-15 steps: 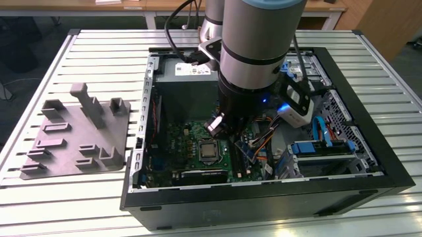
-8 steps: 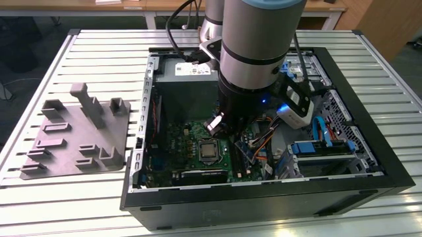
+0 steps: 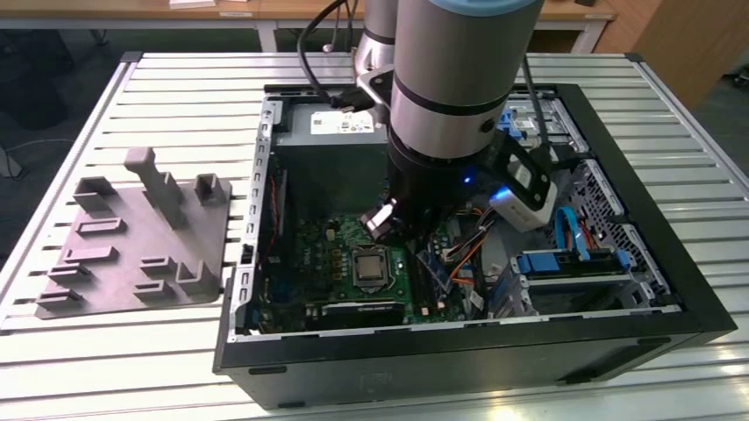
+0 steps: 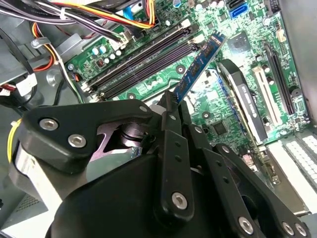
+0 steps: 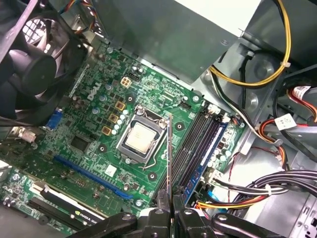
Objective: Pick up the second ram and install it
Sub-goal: 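Insert the second ram into the second slot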
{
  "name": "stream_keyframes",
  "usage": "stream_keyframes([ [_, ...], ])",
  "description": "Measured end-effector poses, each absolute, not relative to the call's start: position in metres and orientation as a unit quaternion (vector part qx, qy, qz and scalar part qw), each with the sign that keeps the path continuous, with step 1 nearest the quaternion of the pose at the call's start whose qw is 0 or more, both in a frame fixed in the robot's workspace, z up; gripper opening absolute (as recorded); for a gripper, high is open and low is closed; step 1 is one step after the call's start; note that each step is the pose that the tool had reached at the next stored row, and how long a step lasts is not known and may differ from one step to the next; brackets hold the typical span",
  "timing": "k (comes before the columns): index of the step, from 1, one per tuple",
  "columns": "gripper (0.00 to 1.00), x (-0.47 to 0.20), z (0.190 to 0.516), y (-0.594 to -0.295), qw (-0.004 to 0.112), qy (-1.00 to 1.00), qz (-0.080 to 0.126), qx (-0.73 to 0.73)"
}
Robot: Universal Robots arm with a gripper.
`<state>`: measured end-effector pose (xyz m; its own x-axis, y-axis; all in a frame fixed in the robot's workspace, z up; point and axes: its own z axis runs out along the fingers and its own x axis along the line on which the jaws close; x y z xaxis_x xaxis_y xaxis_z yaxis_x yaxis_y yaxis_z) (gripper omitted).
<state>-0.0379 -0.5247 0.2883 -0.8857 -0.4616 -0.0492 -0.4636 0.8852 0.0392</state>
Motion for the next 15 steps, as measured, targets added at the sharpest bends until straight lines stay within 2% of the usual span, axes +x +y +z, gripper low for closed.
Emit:
stream_keyframes([
  [15,0.14,-0.0379,0.2883,-0.5247,0.02,0.978,0.024,-0.206],
])
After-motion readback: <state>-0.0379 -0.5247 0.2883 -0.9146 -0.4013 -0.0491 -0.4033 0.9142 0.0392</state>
